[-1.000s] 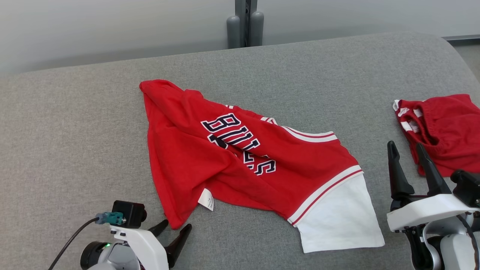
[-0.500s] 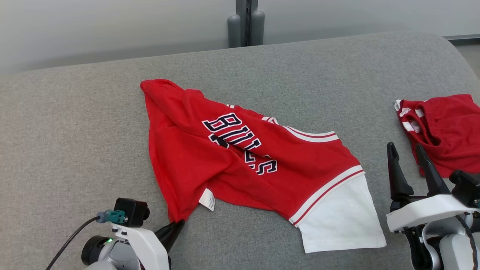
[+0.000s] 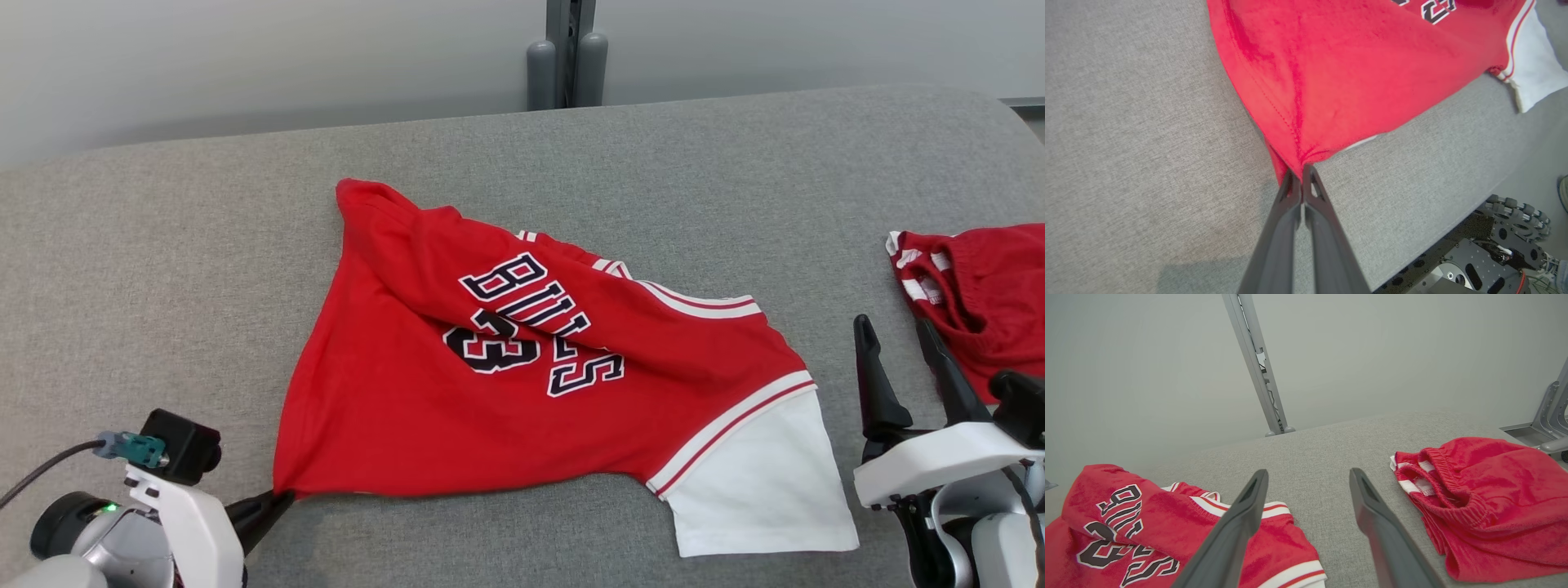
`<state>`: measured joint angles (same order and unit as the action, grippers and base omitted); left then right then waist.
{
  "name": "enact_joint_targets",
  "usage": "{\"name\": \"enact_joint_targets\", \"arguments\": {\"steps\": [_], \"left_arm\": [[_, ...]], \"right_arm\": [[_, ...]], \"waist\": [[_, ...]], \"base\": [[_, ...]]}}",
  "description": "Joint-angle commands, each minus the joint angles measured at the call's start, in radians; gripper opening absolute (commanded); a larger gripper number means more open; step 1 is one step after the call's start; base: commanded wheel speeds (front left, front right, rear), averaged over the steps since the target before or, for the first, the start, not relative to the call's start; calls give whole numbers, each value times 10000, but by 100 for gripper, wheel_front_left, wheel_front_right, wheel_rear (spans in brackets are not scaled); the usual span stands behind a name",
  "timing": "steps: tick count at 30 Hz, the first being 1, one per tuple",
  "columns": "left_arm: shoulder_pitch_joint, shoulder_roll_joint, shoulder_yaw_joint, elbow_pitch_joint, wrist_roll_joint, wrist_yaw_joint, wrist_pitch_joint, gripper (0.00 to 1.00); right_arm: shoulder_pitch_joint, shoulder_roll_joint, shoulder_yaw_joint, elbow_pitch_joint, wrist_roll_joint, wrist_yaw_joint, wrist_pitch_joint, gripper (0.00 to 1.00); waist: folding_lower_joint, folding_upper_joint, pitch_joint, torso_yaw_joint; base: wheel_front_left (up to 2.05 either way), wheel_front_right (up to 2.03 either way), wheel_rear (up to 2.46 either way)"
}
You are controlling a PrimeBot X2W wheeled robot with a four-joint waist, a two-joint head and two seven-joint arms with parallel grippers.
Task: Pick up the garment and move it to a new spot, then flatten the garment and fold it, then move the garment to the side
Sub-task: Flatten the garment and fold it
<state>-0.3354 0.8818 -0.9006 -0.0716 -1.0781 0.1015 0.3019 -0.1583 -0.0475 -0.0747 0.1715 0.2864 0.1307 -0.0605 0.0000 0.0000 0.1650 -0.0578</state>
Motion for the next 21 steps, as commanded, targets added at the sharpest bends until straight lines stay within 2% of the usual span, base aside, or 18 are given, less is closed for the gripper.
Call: {"name": "enact_joint_targets", "arguments": {"steps": [1, 7, 12, 13, 15, 21], "left_arm": [[108, 263, 91, -129, -240, -33, 179, 0], [511, 1125, 135, -599, -958, 155, 966, 0], [758, 1346, 208, -629, -1213, 419, 1002, 0], [805, 1292, 213, -587, -1232, 457, 958, 4], [920, 1129, 179, -529, -1373, 454, 904, 100], [1101, 995, 167, -374, -1563, 429, 767, 100]], "right_arm": [[71, -64, -56, -62, -101, 1, 105, 100], [196, -62, -231, -175, -169, 1, 414, 100], [236, -61, -325, -226, -166, 1, 601, 100], [236, -62, -328, -236, -174, 1, 652, 100], [246, -62, -335, -246, -181, 1, 700, 100], [323, -64, -342, -247, -165, 1, 837, 100]], "waist": [[0, 0, -2, -2], [0, 0, 9, -54], [0, 0, 41, -83], [0, 0, 43, -85], [0, 0, 30, -83], [0, 0, -107, -28]], "base": [[0, 0, 0], [0, 0, 0], [0, 0, 0], [0, 0, 0], [0, 0, 0], [0, 0, 0]]}}
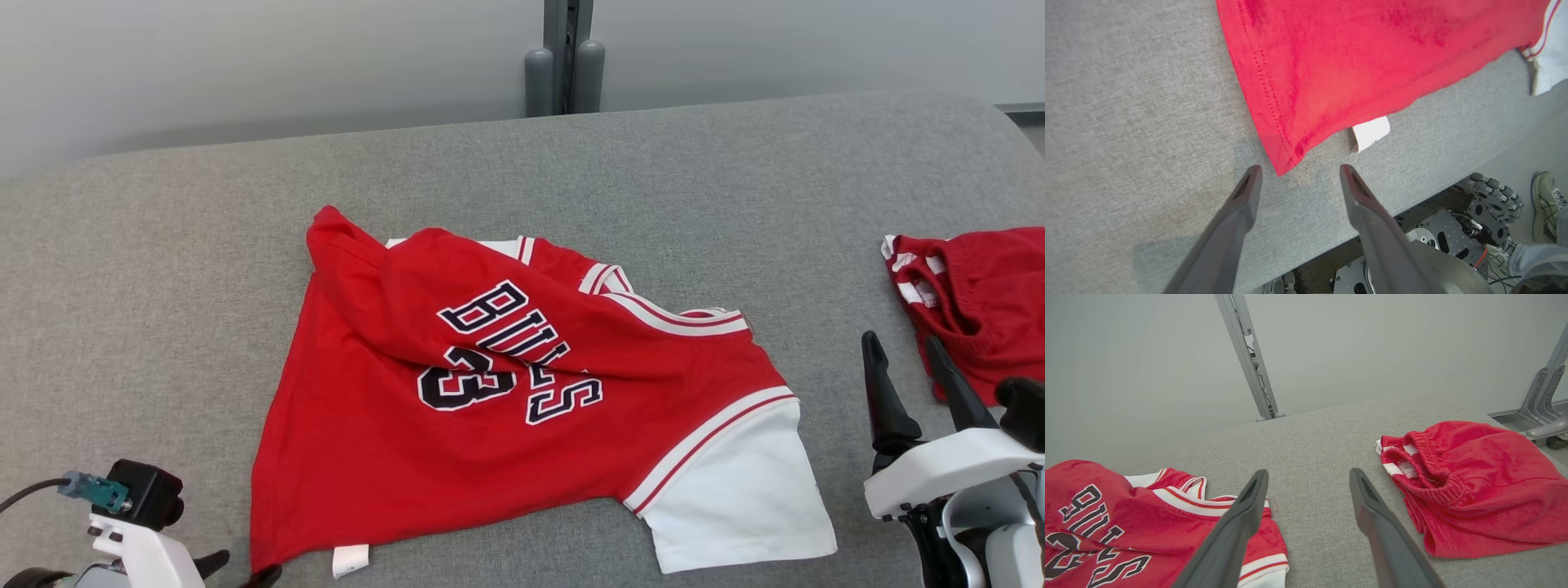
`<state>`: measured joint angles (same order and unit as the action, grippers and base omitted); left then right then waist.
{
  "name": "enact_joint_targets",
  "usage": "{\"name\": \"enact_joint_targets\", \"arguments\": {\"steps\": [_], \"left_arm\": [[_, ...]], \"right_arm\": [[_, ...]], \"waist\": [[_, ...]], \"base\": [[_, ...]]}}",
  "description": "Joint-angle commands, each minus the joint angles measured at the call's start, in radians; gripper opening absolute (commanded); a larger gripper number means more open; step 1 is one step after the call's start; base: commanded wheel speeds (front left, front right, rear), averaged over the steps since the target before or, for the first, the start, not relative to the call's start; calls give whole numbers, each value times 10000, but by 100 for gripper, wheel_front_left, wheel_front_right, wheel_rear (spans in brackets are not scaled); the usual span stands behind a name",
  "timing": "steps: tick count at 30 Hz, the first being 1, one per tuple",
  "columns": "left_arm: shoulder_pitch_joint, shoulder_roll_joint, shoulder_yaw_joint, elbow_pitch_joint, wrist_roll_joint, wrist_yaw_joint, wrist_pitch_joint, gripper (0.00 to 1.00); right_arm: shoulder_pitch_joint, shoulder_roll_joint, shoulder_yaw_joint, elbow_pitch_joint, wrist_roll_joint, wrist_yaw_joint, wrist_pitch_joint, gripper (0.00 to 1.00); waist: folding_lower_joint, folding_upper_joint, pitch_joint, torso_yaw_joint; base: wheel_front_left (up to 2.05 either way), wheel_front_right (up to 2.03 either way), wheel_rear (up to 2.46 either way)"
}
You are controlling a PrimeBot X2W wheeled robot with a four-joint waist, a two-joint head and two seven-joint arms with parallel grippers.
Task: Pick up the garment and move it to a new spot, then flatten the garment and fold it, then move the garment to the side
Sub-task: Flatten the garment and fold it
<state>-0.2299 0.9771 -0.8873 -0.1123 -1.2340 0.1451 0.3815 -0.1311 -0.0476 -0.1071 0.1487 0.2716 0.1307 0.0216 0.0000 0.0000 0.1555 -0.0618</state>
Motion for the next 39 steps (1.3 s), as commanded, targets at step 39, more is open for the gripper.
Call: {"name": "enact_joint_targets", "arguments": {"steps": [39], "left_arm": [[2643, -7223, 7117, 1507, 7375, 415, -6473, 100]], "right_arm": [[846, -310, 1045, -215, -392, 1, -2869, 100]], "waist": [[0, 0, -1248, 605]], "base": [[0, 0, 0]]}}
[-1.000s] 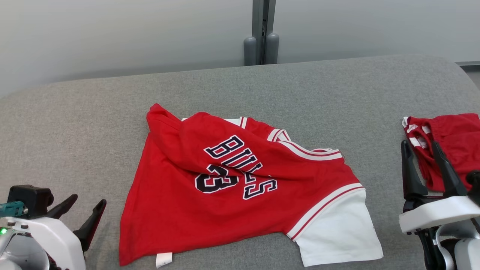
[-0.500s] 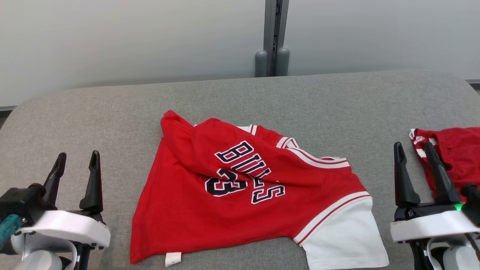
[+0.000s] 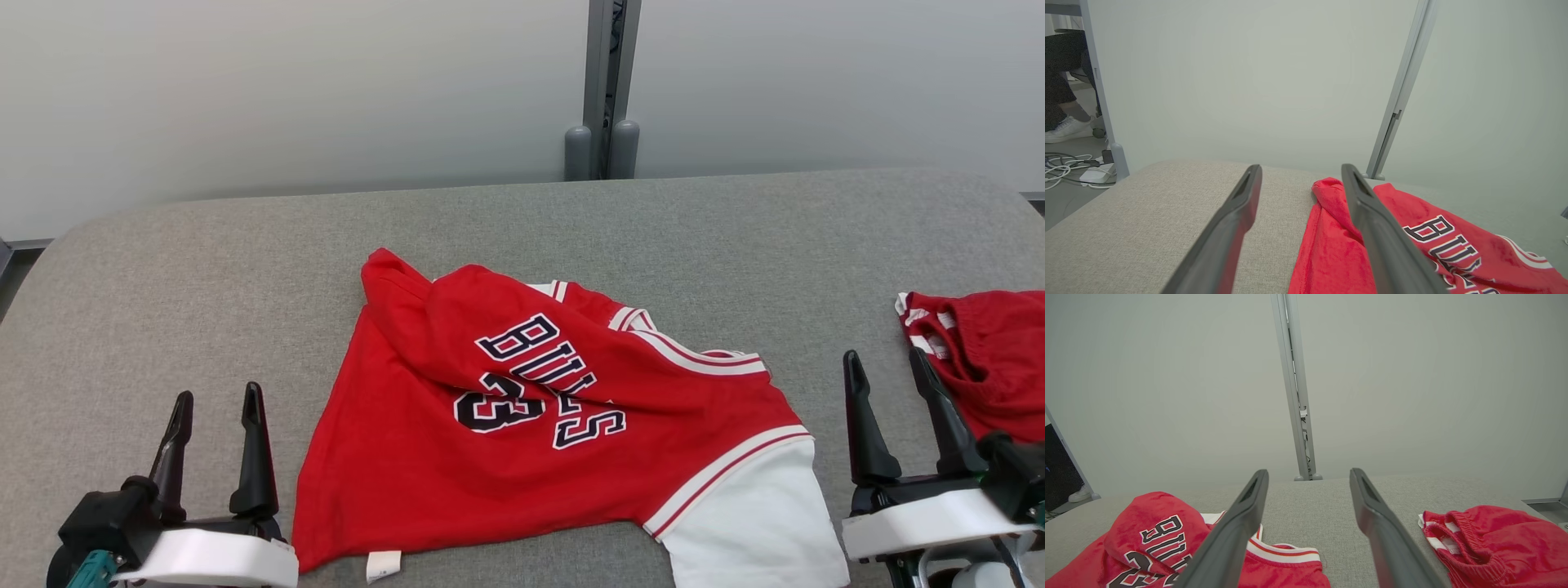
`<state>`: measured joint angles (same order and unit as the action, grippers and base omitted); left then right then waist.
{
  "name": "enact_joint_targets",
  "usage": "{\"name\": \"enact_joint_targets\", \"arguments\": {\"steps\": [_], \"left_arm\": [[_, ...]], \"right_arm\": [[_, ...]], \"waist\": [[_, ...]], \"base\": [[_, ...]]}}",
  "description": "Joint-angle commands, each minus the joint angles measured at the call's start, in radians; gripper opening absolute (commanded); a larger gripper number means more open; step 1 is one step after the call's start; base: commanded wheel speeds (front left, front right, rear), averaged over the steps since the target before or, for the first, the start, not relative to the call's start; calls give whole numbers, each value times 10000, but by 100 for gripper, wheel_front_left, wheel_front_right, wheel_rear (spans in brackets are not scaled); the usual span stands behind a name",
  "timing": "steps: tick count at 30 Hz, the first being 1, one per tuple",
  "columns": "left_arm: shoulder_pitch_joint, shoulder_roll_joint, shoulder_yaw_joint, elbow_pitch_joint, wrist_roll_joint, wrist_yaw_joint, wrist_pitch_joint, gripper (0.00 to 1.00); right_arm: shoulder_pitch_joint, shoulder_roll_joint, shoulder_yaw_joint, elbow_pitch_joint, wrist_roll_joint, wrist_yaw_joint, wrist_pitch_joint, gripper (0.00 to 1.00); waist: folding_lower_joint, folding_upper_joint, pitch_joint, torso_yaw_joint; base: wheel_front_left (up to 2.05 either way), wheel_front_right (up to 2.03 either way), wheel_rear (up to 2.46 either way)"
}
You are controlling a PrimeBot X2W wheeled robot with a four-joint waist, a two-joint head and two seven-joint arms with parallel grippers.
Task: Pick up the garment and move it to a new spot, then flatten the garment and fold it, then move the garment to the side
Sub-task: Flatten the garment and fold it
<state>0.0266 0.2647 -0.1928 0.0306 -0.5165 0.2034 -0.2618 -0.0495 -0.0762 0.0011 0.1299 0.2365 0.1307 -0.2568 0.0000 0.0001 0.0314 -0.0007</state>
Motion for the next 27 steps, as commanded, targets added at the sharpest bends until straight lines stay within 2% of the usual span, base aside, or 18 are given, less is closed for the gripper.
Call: {"name": "enact_joint_targets", "arguments": {"steps": [1, 13, 27], "left_arm": [[78, -177, 291, 118, 332, -301, -40, 100], [379, -878, 1064, 202, 1413, -1148, -32, 100], [567, -1287, 1359, 383, 1952, -1593, -31, 100]], "right_arm": [[11, -13, -30, -49, -105, 1, -88, 100], [137, -62, 90, -264, -162, 1, 74, 100], [233, -320, 241, -527, 51, 1, 478, 100]], "waist": [[0, -1, -30, -11], [0, -1, -332, -25], [0, -1, -469, 11]], "base": [[0, 0, 0], [0, 0, 0], [0, 0, 0]]}}
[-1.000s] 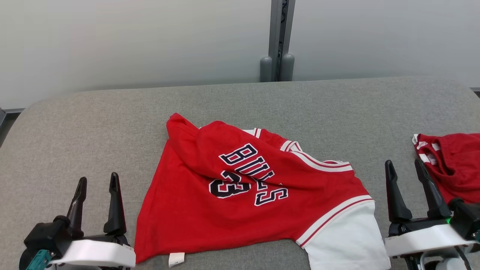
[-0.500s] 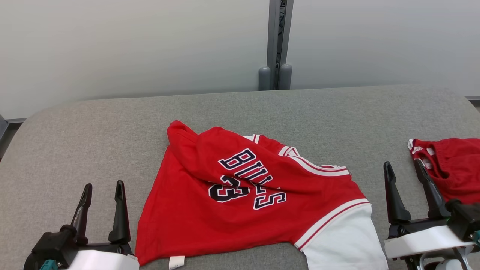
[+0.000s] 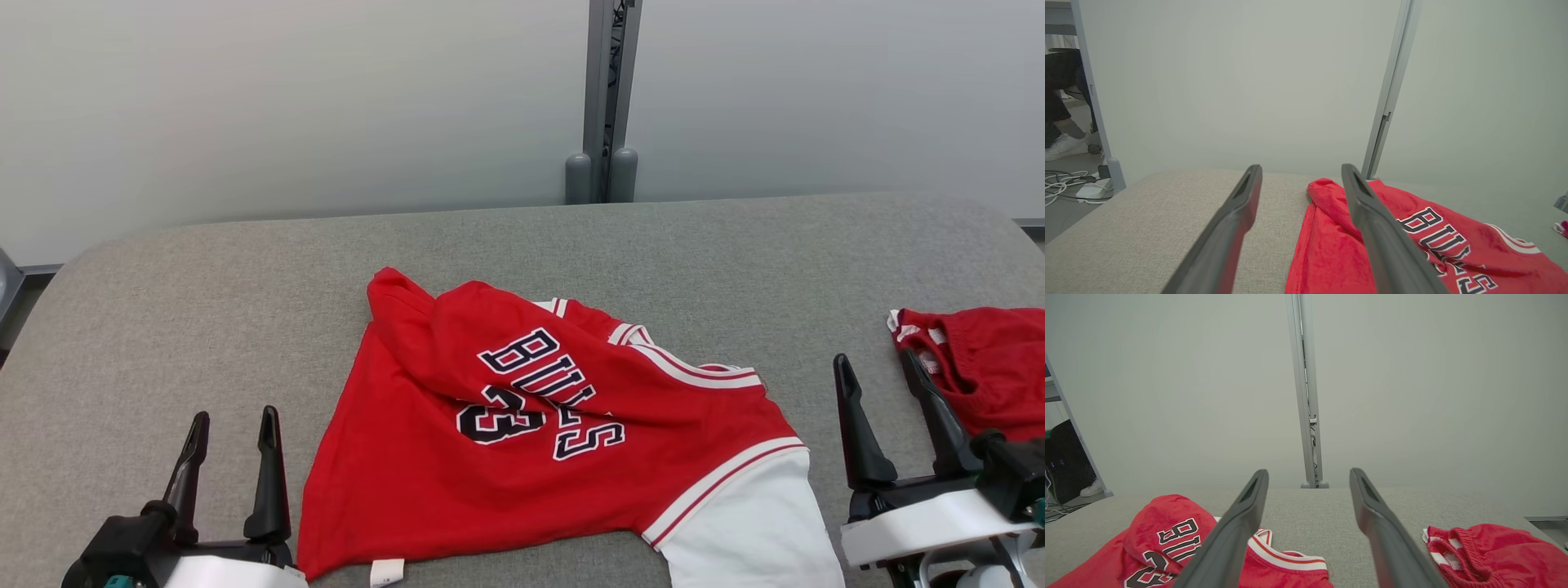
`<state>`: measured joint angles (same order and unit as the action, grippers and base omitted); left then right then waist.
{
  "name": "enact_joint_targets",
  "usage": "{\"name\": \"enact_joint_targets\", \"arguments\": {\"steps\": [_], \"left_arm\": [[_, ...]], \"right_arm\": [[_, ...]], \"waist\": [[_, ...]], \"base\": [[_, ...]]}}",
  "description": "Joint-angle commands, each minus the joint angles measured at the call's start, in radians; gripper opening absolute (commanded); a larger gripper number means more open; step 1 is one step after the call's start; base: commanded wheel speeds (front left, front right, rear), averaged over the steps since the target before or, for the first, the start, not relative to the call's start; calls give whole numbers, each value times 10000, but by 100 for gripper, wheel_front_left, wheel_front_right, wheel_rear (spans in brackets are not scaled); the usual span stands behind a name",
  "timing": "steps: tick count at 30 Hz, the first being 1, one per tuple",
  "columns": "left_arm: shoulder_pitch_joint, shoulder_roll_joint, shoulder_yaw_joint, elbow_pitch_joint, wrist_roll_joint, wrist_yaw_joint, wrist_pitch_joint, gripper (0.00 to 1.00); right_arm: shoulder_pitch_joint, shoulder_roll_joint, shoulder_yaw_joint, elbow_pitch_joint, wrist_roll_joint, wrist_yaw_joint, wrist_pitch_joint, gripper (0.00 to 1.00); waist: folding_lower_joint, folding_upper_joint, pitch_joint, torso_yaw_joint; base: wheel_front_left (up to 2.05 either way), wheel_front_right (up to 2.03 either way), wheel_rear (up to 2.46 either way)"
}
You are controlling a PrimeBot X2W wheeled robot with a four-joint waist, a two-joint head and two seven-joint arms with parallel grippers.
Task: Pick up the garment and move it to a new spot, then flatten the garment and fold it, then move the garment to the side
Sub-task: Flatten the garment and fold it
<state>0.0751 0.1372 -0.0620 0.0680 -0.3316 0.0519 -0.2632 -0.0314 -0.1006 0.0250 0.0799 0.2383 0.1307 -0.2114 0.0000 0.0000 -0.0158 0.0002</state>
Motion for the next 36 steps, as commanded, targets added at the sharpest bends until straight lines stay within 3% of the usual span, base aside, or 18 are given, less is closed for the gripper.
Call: {"name": "enact_joint_targets", "arguments": {"steps": [1, 12, 21, 28, 36], "left_arm": [[69, -23, 70, 36, 118, -82, -17, 100], [-72, 46, 62, 467, 42, -525, 253, 100], [372, 567, -49, 119, -426, -473, 2935, 100], [633, 781, -312, -371, -704, -455, 4633, 100], [391, 864, -631, -9, -981, -752, 5333, 100]], "right_arm": [[55, -81, 11, -32, 46, 1, 42, 100], [190, -398, 26, -194, 336, 1, 279, 100], [870, -1457, 120, -358, 1266, 1, 3285, 100], [1496, -1030, -11, 10, 1992, 1, 5850, 100], [1270, -530, 53, 1194, 2117, 1, 6086, 100]], "waist": [[0, 0, 10, 2], [0, 0, 19, 21], [0, 0, 19, -35], [0, 0, 240, -98], [0, 0, 655, -139]], "base": [[0, 0, 0], [0, 0, 0], [0, 0, 0], [0, 0, 0], [0, 0, 0]]}}
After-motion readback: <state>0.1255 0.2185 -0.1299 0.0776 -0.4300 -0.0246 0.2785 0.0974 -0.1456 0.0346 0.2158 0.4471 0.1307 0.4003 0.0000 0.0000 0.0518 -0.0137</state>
